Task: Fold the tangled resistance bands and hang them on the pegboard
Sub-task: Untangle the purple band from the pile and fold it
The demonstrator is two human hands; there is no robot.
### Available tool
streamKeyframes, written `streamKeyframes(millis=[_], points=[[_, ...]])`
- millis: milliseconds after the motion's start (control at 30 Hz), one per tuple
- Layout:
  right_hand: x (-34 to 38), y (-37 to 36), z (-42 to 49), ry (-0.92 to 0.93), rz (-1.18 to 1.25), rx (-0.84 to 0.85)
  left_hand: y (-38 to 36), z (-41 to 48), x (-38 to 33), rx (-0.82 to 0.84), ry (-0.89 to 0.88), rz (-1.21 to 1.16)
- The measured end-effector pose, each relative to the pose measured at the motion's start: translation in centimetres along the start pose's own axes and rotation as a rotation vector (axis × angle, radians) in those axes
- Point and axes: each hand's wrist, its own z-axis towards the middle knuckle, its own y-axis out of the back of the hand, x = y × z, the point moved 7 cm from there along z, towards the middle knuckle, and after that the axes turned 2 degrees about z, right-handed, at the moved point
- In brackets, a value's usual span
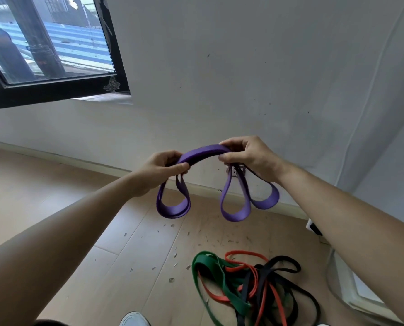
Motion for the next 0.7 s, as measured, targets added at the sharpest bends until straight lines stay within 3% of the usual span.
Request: streamKeyframes(millis=[133,233,400,533,700], points=[[0.7,-0.8,0.4,0.031,0.123,0.015,-2.4,-0.2,-0.6,0.102,0.014,-0.029],[0.7,-1.3,0.4,0.041,0.111,0.007,-3.0,0.4,-3.0,0.009,-0.071,0.005],[-0.4,-1.8,0.2,0.035,0.066,0.019,-2.4,1.4,-4.7,-0.173,-0.181,0.419],[-2.2,-1.8,-0.4,0.018,0.038,-0.026,-2.3,2.2,-4.2,-0.138,-0.089,0.559],[-8.5,-1.5,-2.2,-0.152,-0.095,-0.002,-4.0,3.5,-1.5,-0.054,0.082,0.376]])
